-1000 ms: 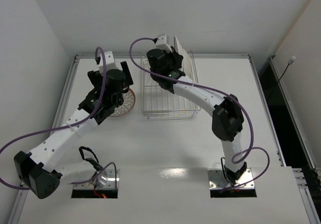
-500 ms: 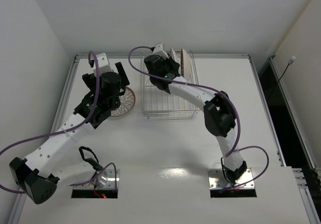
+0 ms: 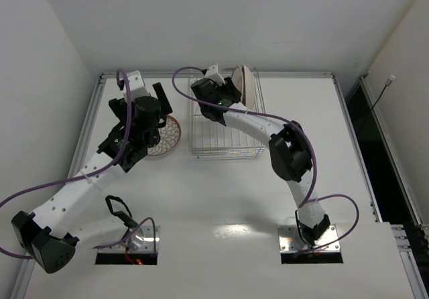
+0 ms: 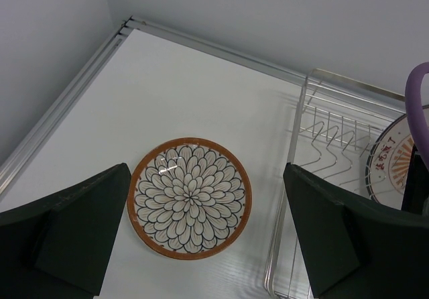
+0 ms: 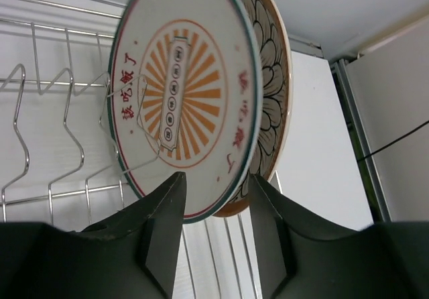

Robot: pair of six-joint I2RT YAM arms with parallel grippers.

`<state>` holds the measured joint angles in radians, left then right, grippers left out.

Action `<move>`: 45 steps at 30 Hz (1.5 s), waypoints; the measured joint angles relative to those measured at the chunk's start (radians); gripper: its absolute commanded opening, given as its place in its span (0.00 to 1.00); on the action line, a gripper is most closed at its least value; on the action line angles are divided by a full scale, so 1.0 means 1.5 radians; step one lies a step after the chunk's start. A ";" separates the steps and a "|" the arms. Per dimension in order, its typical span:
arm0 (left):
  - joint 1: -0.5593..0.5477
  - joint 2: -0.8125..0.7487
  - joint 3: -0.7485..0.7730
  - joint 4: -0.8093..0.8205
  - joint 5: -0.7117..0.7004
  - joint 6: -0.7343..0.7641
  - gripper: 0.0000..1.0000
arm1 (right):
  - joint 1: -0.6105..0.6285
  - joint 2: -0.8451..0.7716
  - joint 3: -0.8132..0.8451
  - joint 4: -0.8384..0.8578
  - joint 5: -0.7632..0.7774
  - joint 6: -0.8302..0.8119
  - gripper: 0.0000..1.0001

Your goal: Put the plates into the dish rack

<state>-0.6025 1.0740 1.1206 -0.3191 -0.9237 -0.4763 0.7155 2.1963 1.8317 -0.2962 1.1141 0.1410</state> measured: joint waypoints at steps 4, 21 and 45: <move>0.000 -0.001 0.000 0.000 0.000 0.000 0.99 | -0.001 -0.010 0.002 -0.021 -0.003 0.011 0.46; 0.000 -0.020 -0.028 0.048 -0.031 0.062 1.00 | 0.041 -0.441 -0.333 0.039 -0.428 0.154 0.65; 0.193 0.481 0.155 -0.114 0.389 0.063 0.99 | 0.054 -0.901 -0.617 -0.164 -0.448 0.217 0.71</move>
<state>-0.3130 1.7954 1.3537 -0.4900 -0.3408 -0.3817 0.7971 0.8444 0.9066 -0.5423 0.4419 0.4664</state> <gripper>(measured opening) 0.991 0.708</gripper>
